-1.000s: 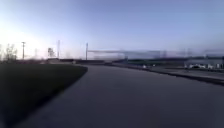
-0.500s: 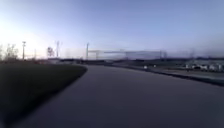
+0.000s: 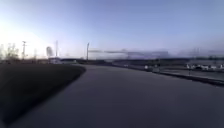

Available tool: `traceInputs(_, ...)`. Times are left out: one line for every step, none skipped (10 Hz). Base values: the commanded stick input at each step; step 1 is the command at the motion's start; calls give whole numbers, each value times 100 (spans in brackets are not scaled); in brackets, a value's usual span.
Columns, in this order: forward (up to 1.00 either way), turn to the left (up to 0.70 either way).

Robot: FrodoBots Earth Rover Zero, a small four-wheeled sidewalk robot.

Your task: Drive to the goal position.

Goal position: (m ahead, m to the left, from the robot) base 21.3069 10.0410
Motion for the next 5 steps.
traceInputs(100, 3)
traceInputs(99, 1)
traceInputs(96, 1)
traceInputs(91, 1)
traceInputs(78, 1)
